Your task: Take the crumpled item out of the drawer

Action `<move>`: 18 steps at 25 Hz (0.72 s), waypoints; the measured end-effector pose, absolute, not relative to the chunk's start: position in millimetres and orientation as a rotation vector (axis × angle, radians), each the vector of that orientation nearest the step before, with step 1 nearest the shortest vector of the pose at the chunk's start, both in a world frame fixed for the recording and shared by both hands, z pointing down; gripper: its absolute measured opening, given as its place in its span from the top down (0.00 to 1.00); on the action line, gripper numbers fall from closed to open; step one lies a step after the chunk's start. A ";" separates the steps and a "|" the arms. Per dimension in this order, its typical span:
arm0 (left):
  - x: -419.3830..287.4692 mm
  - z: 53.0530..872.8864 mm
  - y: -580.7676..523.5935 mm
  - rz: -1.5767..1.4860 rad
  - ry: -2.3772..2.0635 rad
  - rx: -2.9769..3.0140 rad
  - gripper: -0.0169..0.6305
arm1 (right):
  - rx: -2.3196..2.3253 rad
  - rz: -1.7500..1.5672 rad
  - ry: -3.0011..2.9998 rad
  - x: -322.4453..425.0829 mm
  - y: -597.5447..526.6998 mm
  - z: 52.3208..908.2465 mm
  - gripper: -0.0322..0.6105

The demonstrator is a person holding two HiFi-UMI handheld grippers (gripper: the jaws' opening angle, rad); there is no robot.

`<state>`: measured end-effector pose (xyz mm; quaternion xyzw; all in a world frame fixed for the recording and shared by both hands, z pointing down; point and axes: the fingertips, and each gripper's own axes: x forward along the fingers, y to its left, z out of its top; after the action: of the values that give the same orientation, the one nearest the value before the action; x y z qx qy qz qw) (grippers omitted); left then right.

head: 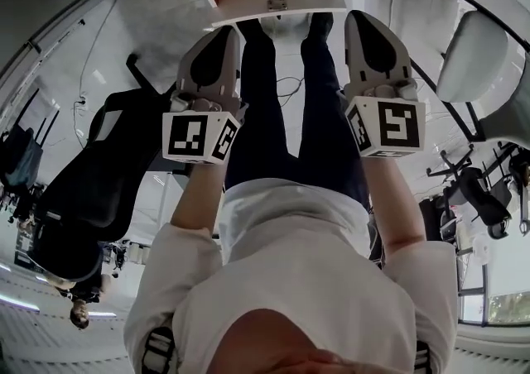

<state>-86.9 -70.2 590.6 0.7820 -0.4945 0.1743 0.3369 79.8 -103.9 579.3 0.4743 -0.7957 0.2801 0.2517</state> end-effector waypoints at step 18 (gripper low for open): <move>-78.6 621.9 -43.0 0.473 -1.231 2.027 0.96 | 1.225 0.821 -2.136 67.3 -81.2 624.1 0.94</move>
<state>-78.6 -43.0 621.9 0.7839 -0.4760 0.1831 0.3541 67.3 -81.2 624.1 0.4544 -0.7926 0.3045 0.2695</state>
